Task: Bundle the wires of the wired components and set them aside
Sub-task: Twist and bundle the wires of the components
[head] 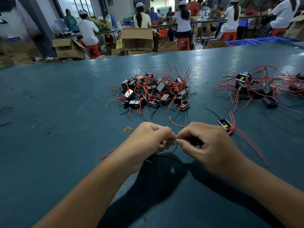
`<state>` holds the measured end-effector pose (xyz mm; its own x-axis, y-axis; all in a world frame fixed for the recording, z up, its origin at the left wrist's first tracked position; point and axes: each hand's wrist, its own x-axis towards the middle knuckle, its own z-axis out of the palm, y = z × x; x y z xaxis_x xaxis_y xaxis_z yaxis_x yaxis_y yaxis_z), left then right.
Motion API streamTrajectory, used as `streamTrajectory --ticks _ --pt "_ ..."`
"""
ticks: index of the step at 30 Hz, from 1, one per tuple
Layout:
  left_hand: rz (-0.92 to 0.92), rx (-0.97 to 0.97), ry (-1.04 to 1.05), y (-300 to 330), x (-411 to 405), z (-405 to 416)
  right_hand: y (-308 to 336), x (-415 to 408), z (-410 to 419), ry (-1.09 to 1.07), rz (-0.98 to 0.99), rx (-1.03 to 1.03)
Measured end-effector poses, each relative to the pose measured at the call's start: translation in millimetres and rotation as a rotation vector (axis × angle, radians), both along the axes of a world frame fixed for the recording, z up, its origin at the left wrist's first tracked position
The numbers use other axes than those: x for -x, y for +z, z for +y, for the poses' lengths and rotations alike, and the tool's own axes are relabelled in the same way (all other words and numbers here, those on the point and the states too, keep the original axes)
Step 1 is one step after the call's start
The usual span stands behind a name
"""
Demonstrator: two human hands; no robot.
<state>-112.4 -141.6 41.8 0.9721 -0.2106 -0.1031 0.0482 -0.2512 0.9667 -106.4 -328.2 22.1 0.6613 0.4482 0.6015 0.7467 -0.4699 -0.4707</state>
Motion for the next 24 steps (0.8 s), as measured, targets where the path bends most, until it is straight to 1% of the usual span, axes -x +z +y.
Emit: streamTrajectory --ticks 1,3,5,6,8,15,21,24 --pt "-0.066 -0.037 -0.005 0.6 -0.9 4.4 0.2 -0.9 -0.7 0.004 0.015 -0.026" --pt "-0.317 -0.219 -0.03 1.2 -4.0 16.4 -0.1 -3.0 -2.0 0.013 0.045 -0.06" --pt "-0.557 -0.365 -0.11 3.6 -6.1 26.6 -0.7 -4.0 -3.3 0.023 0.072 -0.072" --pt "-0.65 -0.402 -0.154 3.6 -7.4 29.7 -0.9 -4.5 -3.8 0.028 0.081 -0.073" --pt "-0.773 -0.45 -0.218 2.7 -9.3 30.9 -1.1 -4.6 -4.4 0.036 0.095 -0.073" --pt "-1.028 -0.632 -0.188 2.6 -9.9 28.4 -1.1 -2.8 -3.2 0.063 0.113 -0.081" --pt "-1.066 -0.633 -0.188 0.7 -7.7 24.7 -1.5 -3.2 -2.5 0.067 0.1 -0.078" --pt "-1.037 -0.64 -0.178 -0.1 -7.5 22.3 -1.5 -3.3 -2.7 0.058 0.094 -0.082"
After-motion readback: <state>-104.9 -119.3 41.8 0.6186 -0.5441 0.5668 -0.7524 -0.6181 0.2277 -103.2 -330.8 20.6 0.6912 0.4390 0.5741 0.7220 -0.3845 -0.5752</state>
